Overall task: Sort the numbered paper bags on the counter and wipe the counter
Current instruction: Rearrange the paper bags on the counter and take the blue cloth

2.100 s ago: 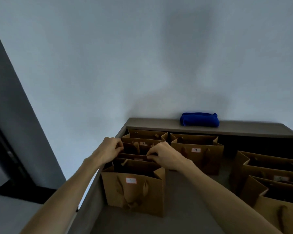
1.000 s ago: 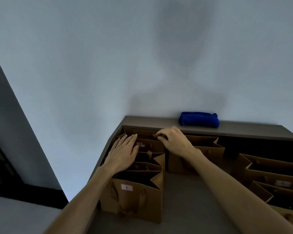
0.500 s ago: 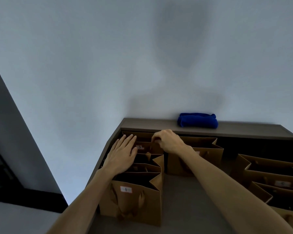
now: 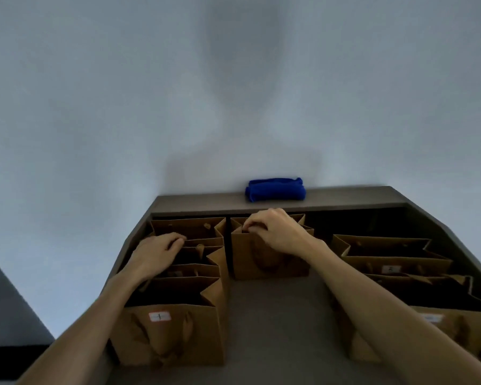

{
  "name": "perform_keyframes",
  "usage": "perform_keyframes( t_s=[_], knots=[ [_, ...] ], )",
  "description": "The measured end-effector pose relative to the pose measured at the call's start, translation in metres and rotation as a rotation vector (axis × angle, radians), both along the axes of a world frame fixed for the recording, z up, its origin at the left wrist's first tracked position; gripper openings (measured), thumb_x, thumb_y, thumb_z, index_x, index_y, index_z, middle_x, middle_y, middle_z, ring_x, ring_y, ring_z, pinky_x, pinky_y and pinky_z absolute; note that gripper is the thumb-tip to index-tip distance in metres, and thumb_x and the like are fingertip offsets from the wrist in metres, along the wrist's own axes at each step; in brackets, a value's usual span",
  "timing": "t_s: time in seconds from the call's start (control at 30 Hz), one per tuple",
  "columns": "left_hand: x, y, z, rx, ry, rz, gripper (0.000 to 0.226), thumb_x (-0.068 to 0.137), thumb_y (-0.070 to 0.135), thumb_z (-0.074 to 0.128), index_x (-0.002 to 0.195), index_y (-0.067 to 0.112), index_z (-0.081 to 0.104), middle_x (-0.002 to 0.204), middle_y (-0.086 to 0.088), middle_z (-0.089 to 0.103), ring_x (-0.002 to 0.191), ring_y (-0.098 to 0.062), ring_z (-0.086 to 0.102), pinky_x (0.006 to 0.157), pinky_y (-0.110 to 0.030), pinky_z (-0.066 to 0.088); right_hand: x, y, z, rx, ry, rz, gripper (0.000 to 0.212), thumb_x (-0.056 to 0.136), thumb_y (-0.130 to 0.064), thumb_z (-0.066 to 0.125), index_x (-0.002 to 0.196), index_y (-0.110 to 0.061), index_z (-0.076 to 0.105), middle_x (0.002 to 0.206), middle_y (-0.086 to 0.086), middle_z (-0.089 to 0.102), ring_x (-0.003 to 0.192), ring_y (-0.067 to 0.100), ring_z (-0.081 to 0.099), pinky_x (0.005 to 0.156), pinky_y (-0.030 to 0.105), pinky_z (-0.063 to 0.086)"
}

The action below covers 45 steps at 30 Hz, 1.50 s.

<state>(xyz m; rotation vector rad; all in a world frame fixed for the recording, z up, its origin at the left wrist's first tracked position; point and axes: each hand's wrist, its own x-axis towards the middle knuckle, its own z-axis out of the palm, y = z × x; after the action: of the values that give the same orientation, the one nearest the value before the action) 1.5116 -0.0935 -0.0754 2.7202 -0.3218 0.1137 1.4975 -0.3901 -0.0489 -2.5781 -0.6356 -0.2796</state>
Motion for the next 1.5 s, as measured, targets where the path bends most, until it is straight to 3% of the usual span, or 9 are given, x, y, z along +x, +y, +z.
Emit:
perform_keyframes(
  t_s=[0.1, 0.2, 0.37, 0.7, 0.83, 1.0, 1.1, 1.3, 1.5],
  knots=[
    [0.003, -0.013, 0.01, -0.055, -0.02, -0.049, 0.026, 0.099, 0.028, 0.047, 0.12, 0.026, 0.061, 0.121, 0.003, 0.063, 0.103, -0.008, 0.057, 0.091, -0.029, 0.046, -0.021, -0.043, 0.003, 0.017, -0.004, -0.093, 0.021, 0.098, -0.023, 0.053, 0.114, -0.029, 0.065, 0.111, -0.012, 0.065, 0.096, -0.003, 0.057, 0.087, 0.021, 0.048],
    [0.001, -0.047, 0.022, -0.116, -0.184, -0.153, 0.023, 0.097, 0.024, 0.051, 0.116, 0.024, 0.064, 0.119, 0.002, 0.062, 0.106, -0.01, 0.056, 0.092, -0.029, 0.045, -0.046, -0.084, 0.007, 0.026, -0.034, -0.18, 0.021, 0.097, -0.024, 0.055, 0.113, -0.028, 0.067, 0.11, -0.013, 0.066, 0.099, -0.003, 0.058, 0.09, 0.02, 0.046],
    [-0.02, -0.137, 0.036, -0.204, -0.246, -0.432, 0.02, 0.095, 0.025, 0.054, 0.113, 0.028, 0.064, 0.112, 0.015, 0.057, 0.097, 0.006, 0.054, 0.079, -0.008, 0.04, -0.086, -0.15, 0.011, 0.003, -0.026, -0.338, 0.018, 0.096, -0.022, 0.057, 0.11, -0.027, 0.067, 0.097, -0.017, 0.063, 0.087, -0.006, 0.058, 0.077, 0.013, 0.046],
    [-0.038, -0.269, 0.016, -0.153, -0.198, -0.788, 0.02, 0.093, 0.03, 0.058, 0.111, 0.027, 0.064, 0.116, 0.011, 0.058, 0.093, 0.001, 0.058, 0.081, -0.023, 0.054, -0.135, -0.237, 0.01, -0.089, 0.11, -0.517, 0.018, 0.096, -0.024, 0.058, 0.109, -0.026, 0.069, 0.099, -0.01, 0.067, 0.086, 0.0, 0.061, 0.077, 0.019, 0.048],
    [-0.04, -0.291, 0.008, -0.089, -0.166, -0.793, 0.019, 0.091, 0.028, 0.061, 0.109, 0.023, 0.066, 0.119, 0.008, 0.055, 0.101, -0.003, 0.055, 0.086, -0.026, 0.052, -0.141, -0.246, 0.006, -0.171, 0.137, -0.509, 0.017, 0.094, -0.023, 0.061, 0.109, -0.022, 0.069, 0.11, -0.006, 0.062, 0.096, 0.006, 0.059, 0.085, 0.023, 0.049],
    [-0.035, -0.307, 0.003, -0.125, -0.179, -0.706, 0.017, 0.091, 0.019, 0.062, 0.106, 0.014, 0.069, 0.127, 0.0, 0.051, 0.112, -0.01, 0.052, 0.09, -0.023, 0.047, -0.131, -0.253, -0.001, -0.189, 0.095, -0.581, 0.018, 0.093, -0.019, 0.061, 0.106, -0.019, 0.072, 0.117, -0.002, 0.056, 0.104, 0.012, 0.051, 0.085, 0.025, 0.046],
    [-0.027, -0.311, 0.006, -0.192, -0.192, -0.654, 0.016, 0.092, 0.019, 0.061, 0.104, 0.014, 0.07, 0.126, -0.001, 0.053, 0.112, -0.009, 0.051, 0.089, -0.021, 0.044, -0.122, -0.252, 0.001, -0.098, 0.056, -0.643, 0.017, 0.092, -0.018, 0.059, 0.102, -0.02, 0.073, 0.116, -0.001, 0.056, 0.103, 0.016, 0.052, 0.083, 0.031, 0.049],
    [-0.022, -0.295, 0.006, -0.234, -0.19, -0.635, 0.014, 0.091, 0.021, 0.063, 0.102, 0.016, 0.07, 0.123, 0.0, 0.055, 0.105, -0.01, 0.054, 0.081, -0.033, 0.055, -0.115, -0.25, 0.005, -0.079, 0.07, -0.614, 0.014, 0.092, -0.024, 0.062, 0.1, -0.028, 0.072, 0.112, -0.006, 0.052, 0.105, 0.013, 0.048, 0.091, 0.033, 0.045],
    [-0.031, -0.253, 0.011, -0.234, -0.229, -0.621, 0.012, 0.09, 0.022, 0.063, 0.1, 0.019, 0.07, 0.121, 0.005, 0.056, 0.103, -0.004, 0.054, 0.08, -0.027, 0.054, -0.112, -0.236, -0.005, -0.03, 0.164, -0.507, 0.011, 0.095, -0.022, 0.059, 0.1, -0.026, 0.069, 0.106, -0.01, 0.064, 0.092, 0.007, 0.062, 0.071, 0.014, 0.047]
  ],
)
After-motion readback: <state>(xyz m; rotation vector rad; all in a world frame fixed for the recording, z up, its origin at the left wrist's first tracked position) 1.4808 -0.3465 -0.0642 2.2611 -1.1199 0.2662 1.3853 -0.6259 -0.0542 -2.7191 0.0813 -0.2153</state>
